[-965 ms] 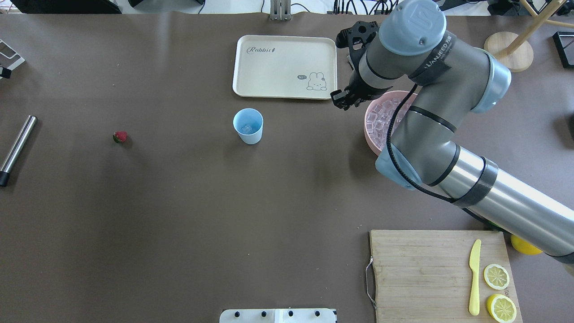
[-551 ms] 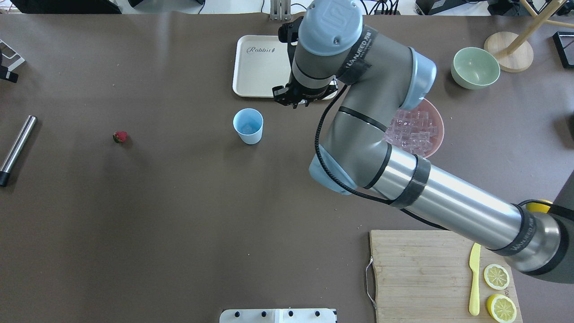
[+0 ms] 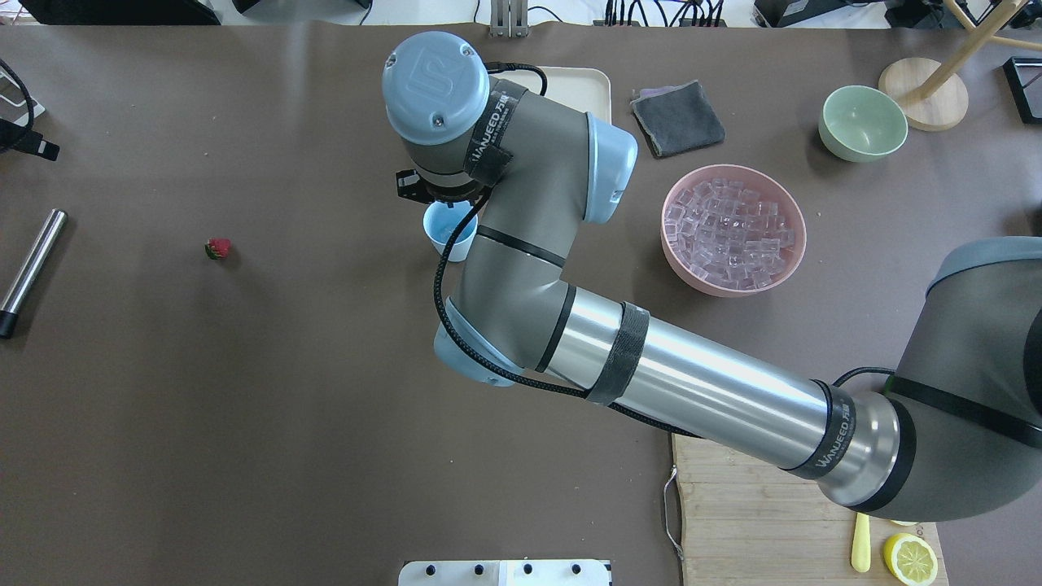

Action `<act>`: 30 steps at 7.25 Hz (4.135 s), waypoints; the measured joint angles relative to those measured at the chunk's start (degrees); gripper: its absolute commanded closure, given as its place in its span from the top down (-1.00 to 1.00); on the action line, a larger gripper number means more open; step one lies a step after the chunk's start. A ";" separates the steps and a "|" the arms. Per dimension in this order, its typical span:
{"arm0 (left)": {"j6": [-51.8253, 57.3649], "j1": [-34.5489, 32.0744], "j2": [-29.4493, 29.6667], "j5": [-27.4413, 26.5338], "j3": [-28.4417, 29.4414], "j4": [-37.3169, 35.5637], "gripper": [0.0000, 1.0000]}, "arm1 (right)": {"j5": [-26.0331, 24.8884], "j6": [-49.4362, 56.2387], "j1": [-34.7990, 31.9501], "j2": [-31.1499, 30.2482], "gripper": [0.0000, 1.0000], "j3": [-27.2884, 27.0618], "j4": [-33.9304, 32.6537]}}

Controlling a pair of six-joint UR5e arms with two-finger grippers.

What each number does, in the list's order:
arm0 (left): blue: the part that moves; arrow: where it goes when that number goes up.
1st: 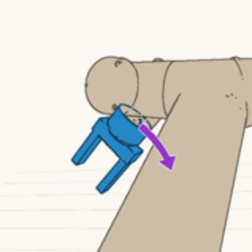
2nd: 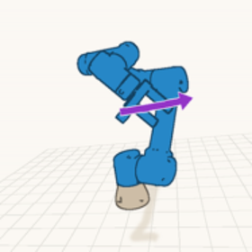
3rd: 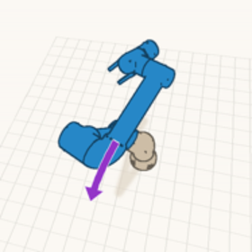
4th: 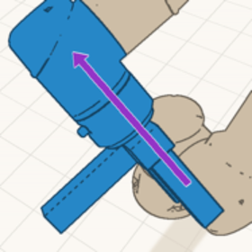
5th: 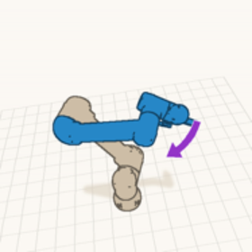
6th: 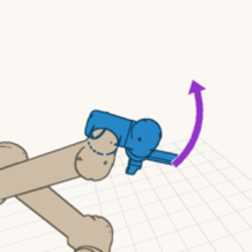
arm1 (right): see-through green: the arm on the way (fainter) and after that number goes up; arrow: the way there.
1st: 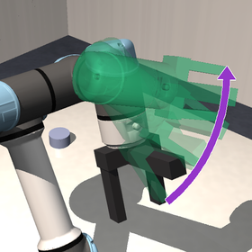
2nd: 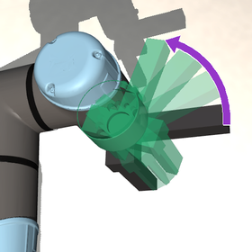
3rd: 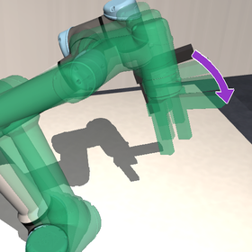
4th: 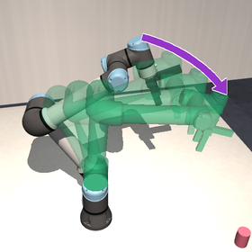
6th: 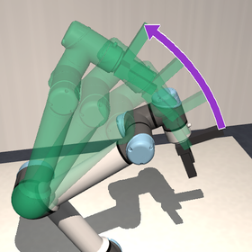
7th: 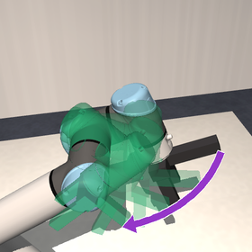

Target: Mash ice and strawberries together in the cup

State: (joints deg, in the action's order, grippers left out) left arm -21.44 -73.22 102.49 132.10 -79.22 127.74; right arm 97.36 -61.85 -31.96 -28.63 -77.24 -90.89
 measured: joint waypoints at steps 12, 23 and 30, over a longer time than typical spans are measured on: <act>-0.38 1.50 -0.77 0.53 -1.57 3.31 0.95 | -4.34 -1.62 2.34 -0.12 0.92 5.24 8.17; -8.19 19.21 4.30 -10.34 -6.85 2.84 0.95 | 36.73 62.04 -46.42 -50.48 0.97 -26.95 -1.18; -9.38 21.97 4.02 -13.02 -2.37 2.52 0.36 | 45.42 82.23 -59.87 -63.46 0.97 -27.23 -0.89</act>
State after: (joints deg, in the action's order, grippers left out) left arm -30.82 -51.26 106.51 119.08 -81.59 130.26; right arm 142.77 20.38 -91.83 -92.09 -104.47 -91.78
